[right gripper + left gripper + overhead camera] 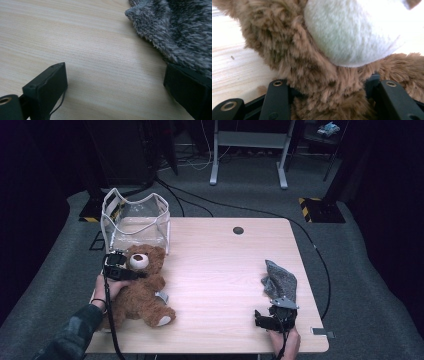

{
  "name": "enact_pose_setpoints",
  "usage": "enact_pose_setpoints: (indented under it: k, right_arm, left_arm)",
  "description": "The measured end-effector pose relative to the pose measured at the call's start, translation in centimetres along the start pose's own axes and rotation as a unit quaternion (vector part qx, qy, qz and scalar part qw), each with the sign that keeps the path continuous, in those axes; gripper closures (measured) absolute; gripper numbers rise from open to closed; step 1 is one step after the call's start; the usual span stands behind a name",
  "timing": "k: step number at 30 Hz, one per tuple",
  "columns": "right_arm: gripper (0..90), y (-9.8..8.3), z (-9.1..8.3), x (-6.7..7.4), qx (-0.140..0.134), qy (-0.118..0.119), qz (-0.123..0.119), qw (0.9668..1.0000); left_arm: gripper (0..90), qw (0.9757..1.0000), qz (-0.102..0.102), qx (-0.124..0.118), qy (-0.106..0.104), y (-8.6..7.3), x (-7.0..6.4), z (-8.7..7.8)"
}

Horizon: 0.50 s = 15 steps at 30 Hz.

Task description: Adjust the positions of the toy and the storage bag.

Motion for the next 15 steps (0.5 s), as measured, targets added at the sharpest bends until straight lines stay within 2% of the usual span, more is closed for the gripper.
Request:
enact_pose_setpoints:
  k: [4,9,13,15]
  right_arm:
    - [4.2,0.0,0.0,0.0,0.001,0.0,-0.001,1.0]
    - [4.3,0.0,0.0,0.0,0.001,0.0,0.001,1.0]
    - [4.2,0.0,0.0,0.0,0.001,0.0,0.001,1.0]
    - [4.3,0.0,0.0,0.0,0.002,0.0,0.001,1.0]
  left_arm:
    - [47.7,0.9996,0.008,0.021,-0.013,-0.4,-0.5,0.6]
    - [46.5,0.9996,0.011,0.023,-0.014,-0.7,-0.5,0.8]
    - [45.8,0.9989,0.012,0.037,-0.025,-1.3,-0.6,0.5]
    - [45.5,0.999,0.013,0.035,-0.025,-1.5,-0.6,0.4]
Point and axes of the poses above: each handheld gripper's, and its own axes: z roughly forward along the jaws, y roughly out of its top, x roughly to its left, the point moved 10 cm from there along z, roughly forward along the jaws, and after that the axes turned 2 degrees about -x, right-handed, at the moved point
